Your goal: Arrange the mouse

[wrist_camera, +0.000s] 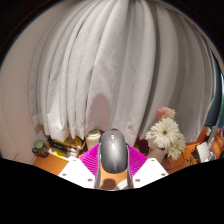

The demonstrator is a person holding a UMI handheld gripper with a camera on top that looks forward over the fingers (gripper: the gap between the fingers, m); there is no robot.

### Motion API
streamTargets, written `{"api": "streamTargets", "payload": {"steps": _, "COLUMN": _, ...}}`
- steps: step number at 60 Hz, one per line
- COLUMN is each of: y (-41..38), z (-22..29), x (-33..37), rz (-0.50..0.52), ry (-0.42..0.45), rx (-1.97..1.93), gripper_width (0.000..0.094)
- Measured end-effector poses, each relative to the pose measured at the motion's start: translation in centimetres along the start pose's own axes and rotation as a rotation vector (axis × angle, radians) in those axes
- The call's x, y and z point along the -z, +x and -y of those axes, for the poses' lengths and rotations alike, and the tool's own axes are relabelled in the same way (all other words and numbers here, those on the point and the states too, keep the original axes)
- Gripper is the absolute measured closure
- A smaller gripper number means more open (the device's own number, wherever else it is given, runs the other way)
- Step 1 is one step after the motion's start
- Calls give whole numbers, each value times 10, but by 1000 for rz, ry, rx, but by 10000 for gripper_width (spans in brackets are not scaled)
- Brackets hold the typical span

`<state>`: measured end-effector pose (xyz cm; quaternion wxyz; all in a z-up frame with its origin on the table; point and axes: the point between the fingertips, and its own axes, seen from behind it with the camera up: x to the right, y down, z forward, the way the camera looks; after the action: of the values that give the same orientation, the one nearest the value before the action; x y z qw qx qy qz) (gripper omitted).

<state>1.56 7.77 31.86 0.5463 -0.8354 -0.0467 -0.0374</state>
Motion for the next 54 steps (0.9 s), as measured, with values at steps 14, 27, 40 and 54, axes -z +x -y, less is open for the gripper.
{"api": "streamTargets", "payload": {"steps": 14, "y": 138, "z": -154, "x": -44, "rz": -85, "ry": -245, "rx": -60, "gripper_width": 567}}
{"api": "streamTargets", "payload": {"steps": 27, "y": 151, "z": -287, "x": -91, "rz": -43, "ry": -420, "rx": -209, "gripper_width": 568}}
{"api": "streamTargets", "payload": {"steps": 40, "y": 139, "z": -333, "x": -109, "rz": 2, "ry": -485, "rx": -214, "gripper_width": 567}}
{"api": "streamTargets", "payload": {"steps": 54, "y": 139, "z": -336, "x": -111, "rz": 5, "ry": -517, "rx": -192, "gripper_width": 451}}
